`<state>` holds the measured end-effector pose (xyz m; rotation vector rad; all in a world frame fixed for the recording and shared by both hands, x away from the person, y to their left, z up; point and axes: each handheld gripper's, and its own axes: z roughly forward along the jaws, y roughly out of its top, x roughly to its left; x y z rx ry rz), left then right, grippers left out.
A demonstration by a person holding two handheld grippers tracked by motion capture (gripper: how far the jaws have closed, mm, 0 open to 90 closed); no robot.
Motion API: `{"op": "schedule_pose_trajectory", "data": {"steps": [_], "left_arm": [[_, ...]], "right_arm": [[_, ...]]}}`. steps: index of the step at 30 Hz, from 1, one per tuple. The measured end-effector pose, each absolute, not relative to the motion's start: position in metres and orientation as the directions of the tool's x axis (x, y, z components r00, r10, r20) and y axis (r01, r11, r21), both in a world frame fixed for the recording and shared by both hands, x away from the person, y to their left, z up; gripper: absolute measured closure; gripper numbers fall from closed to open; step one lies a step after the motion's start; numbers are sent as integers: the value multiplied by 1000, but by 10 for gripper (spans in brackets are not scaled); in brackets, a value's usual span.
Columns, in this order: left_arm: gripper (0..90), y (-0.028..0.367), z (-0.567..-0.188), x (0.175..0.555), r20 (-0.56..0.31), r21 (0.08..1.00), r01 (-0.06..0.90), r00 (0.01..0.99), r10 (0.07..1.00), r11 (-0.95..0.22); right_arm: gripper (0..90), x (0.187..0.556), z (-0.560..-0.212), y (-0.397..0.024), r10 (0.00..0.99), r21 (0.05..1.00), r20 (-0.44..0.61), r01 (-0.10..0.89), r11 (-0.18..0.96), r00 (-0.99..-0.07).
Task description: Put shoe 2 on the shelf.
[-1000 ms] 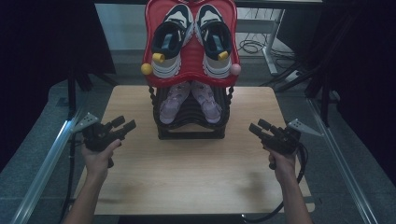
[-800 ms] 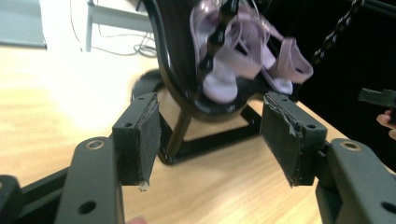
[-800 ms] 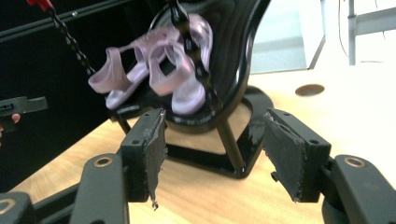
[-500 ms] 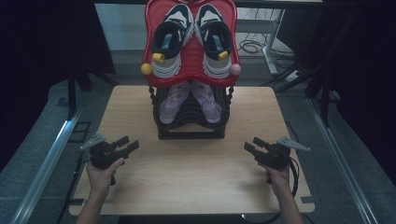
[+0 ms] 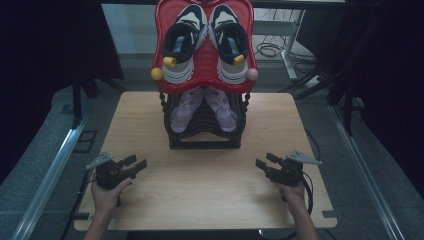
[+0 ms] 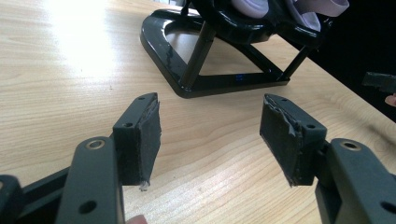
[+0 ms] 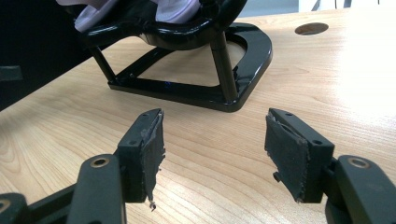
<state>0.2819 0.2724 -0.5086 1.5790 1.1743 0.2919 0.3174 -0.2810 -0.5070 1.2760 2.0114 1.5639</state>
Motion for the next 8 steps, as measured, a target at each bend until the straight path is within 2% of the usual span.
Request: {"op": "schedule_pose_trajectory", "data": {"steps": [8], "left_arm": [[384,271,-508,280,-418,836,537,485,768,116]], "right_arm": [[347,313,-507,-289,764,896,298,445,-16,-572]]}}
